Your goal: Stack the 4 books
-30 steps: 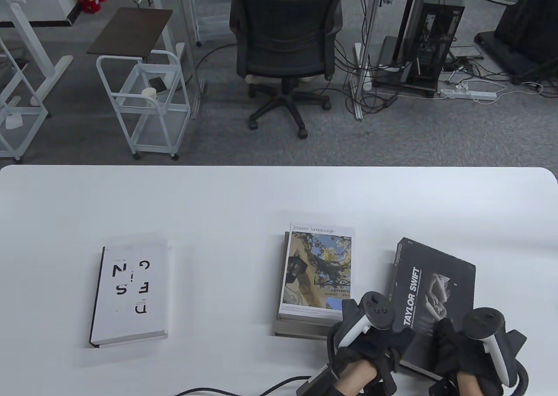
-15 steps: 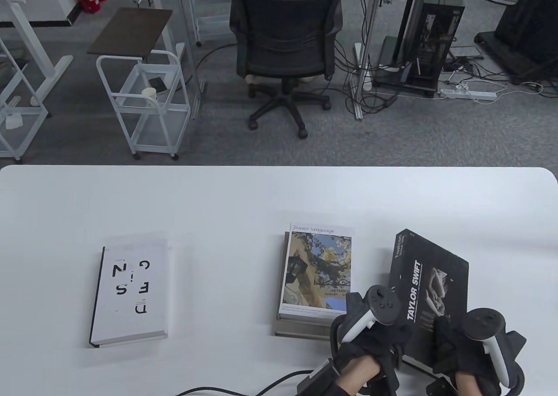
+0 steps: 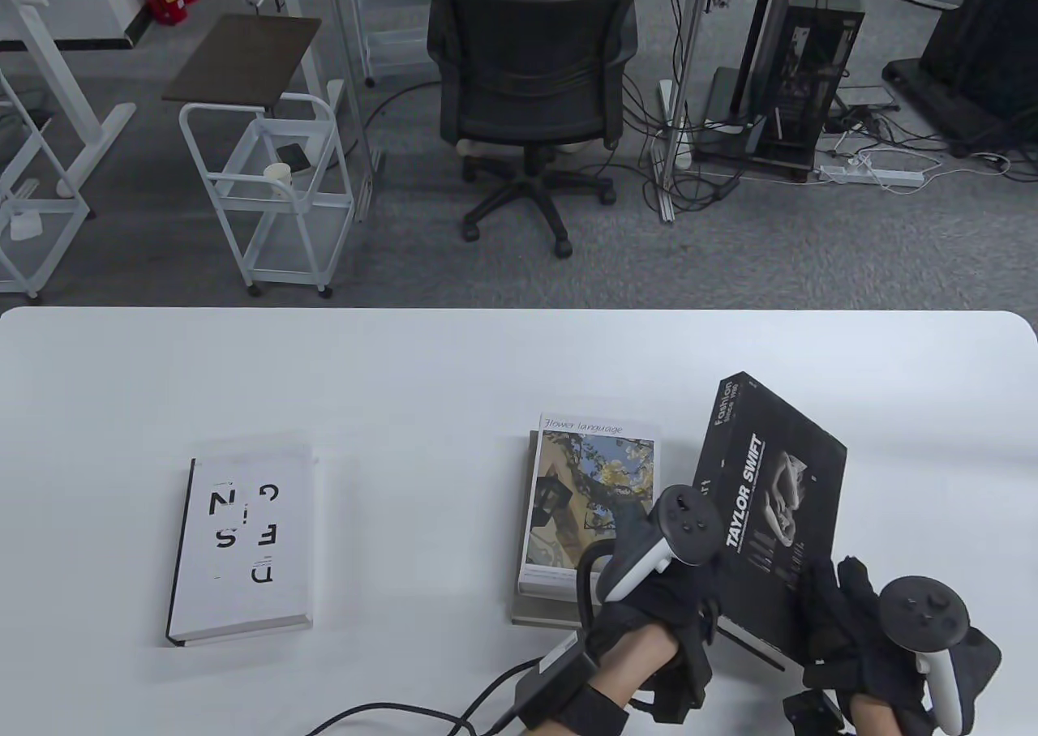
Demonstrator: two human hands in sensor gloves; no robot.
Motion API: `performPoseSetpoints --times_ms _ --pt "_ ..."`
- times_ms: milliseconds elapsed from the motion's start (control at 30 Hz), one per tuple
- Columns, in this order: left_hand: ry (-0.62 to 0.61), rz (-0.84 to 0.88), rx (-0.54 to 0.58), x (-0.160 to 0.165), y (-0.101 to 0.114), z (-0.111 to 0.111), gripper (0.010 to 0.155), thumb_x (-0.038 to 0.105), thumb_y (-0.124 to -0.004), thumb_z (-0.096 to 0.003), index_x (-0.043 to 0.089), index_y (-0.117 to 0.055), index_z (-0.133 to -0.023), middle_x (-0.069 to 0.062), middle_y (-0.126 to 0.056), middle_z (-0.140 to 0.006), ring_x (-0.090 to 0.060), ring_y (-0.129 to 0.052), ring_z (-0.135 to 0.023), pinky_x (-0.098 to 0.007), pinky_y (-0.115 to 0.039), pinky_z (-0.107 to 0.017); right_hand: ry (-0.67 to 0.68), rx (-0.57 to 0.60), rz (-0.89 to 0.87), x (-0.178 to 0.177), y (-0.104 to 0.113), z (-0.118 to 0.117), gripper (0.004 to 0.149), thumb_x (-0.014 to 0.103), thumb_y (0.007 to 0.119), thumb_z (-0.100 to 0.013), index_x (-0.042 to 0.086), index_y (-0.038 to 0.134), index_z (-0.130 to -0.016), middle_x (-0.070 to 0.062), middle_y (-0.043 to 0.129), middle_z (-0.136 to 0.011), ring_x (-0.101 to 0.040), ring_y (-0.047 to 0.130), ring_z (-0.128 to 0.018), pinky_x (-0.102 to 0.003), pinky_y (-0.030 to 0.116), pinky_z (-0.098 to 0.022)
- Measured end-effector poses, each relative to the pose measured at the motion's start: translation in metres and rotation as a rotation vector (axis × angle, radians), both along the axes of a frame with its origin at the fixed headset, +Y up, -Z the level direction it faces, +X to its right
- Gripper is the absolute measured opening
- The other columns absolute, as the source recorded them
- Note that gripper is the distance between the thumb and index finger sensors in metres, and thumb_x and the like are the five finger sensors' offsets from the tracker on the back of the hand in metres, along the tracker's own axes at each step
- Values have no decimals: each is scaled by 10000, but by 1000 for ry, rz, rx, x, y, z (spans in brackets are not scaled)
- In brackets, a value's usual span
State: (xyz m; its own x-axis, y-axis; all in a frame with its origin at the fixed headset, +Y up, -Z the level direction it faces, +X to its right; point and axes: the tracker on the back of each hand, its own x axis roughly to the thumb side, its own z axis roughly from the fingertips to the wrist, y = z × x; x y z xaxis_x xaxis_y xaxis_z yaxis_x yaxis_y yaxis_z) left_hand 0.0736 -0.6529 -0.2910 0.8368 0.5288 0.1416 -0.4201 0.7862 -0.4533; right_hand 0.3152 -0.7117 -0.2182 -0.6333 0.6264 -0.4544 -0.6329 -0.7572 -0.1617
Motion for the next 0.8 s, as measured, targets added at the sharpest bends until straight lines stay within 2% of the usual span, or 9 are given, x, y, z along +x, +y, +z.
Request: performPoseSetpoints --times_ms 167,333,567,800 --pt "61 79 -9 -40 14 -9 742 439 -610 -526 20 -317 -1065 -278 -704 -868 -148 -935 -183 -458 -857 -288 32 -7 8 -3 -3 -2 739 578 509 -637 16 504 -1118 -255 781 -961 -449 867 -738 -526 763 -557" --pt "124 174 -53 -84 15 -15 735 435 -602 -528 21 -320 -1066 -280 -703 -872 -151 -935 -187 -463 -854 -290 59 -32 18 -7 -7 -6 737 579 513 -638 20 504 -1120 -258 774 -966 -454 861 -746 -531 760 -563" --pt "196 223 -88 -136 -4 -15 729 430 -603 -527 20 -332 -1065 -277 -712 -875 -160 -944 -190 -470 -857 -304 116 -76 122 -17 -10 -11 735 585 521 -640 30 511 -1122 -259 763 -977 -458 852 -758 -538 752 -573" --pt "226 288 -141 -166 -28 -14 718 423 -593 -529 16 -341 -1065 -281 -710 -877 -170 -950 -198 -478 -860 -328 154 -127 199 -25 -12 -16 738 586 523 -638 33 500 -1127 -259 759 -982 -460 848 -762 -539 751 -576"
